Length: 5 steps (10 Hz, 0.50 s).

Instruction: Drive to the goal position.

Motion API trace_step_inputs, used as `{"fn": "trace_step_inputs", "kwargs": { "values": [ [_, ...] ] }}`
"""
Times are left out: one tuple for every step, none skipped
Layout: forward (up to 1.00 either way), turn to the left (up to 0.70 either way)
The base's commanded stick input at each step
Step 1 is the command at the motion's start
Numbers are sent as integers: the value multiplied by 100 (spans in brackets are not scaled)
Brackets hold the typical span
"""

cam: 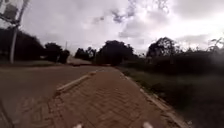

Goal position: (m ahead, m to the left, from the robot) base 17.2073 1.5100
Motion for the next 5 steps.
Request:
{"fn": "trace_step_inputs", "kwargs": {
  "values": [
    [50,0],
    [50,0],
    [50,0],
    [50,0],
    [50,0]
  ]
}}
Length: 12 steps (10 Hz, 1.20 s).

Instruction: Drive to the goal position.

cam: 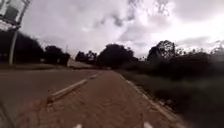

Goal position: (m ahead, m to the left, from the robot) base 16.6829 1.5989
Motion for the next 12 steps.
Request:
{"fn": "trace_step_inputs", "kwargs": {
  "values": [
    [50,0],
    [50,0],
    [50,0],
    [50,0],
    [50,0],
    [50,0],
    [50,0],
    [50,0],
    [50,0],
    [50,0],
    [50,0],
    [50,0]
  ]
}}
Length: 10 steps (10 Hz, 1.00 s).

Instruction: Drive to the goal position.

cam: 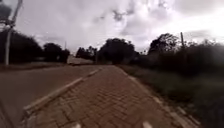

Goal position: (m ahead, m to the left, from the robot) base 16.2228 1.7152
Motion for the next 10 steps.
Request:
{"fn": "trace_step_inputs", "kwargs": {
  "values": [
    [50,0],
    [50,0],
    [50,0],
    [50,0],
    [50,0],
    [50,0],
    [50,0],
    [50,0],
    [50,0],
    [50,0]
  ]
}}
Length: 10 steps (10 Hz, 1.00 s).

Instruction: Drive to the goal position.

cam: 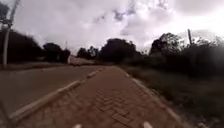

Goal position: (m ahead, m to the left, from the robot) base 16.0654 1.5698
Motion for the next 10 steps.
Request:
{"fn": "trace_step_inputs", "kwargs": {
  "values": [
    [50,0],
    [50,0],
    [50,0],
    [50,0],
    [50,0],
    [50,-5],
    [50,-17],
    [50,-29],
    [50,-41],
    [50,0]
  ]
}}
